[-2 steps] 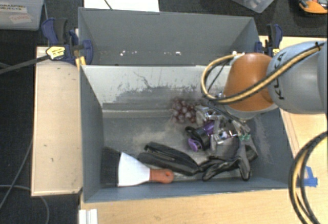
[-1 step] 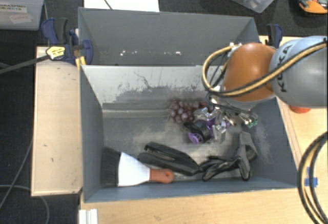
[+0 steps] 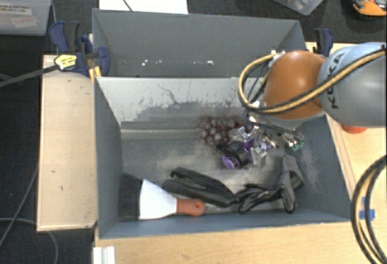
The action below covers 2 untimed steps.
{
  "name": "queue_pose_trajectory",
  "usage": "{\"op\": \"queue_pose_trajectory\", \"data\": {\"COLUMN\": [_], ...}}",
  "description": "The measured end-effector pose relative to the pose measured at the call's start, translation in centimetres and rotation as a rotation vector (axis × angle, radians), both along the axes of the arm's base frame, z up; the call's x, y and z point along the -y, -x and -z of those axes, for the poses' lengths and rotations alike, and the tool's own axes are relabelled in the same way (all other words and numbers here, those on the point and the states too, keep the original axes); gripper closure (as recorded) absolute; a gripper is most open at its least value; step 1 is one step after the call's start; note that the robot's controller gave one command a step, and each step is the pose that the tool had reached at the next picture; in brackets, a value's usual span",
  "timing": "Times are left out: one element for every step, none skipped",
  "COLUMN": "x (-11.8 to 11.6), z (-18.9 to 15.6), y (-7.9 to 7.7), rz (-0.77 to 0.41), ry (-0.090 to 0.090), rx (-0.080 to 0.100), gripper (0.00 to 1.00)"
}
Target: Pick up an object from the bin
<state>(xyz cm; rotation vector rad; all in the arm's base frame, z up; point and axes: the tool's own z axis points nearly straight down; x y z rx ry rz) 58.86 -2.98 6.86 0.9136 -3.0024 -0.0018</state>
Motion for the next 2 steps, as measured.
{"op": "queue_pose_trajectory", "data": {"x": [0.06,-0.04], "z": [0.00,-0.87], "y": [-0.13,-0.04], "rz": [-0.184,-0.135], "ry": [0.001,-0.002], "rx": [-0.009,-0.006], "gripper": [1.00,1.00]}}
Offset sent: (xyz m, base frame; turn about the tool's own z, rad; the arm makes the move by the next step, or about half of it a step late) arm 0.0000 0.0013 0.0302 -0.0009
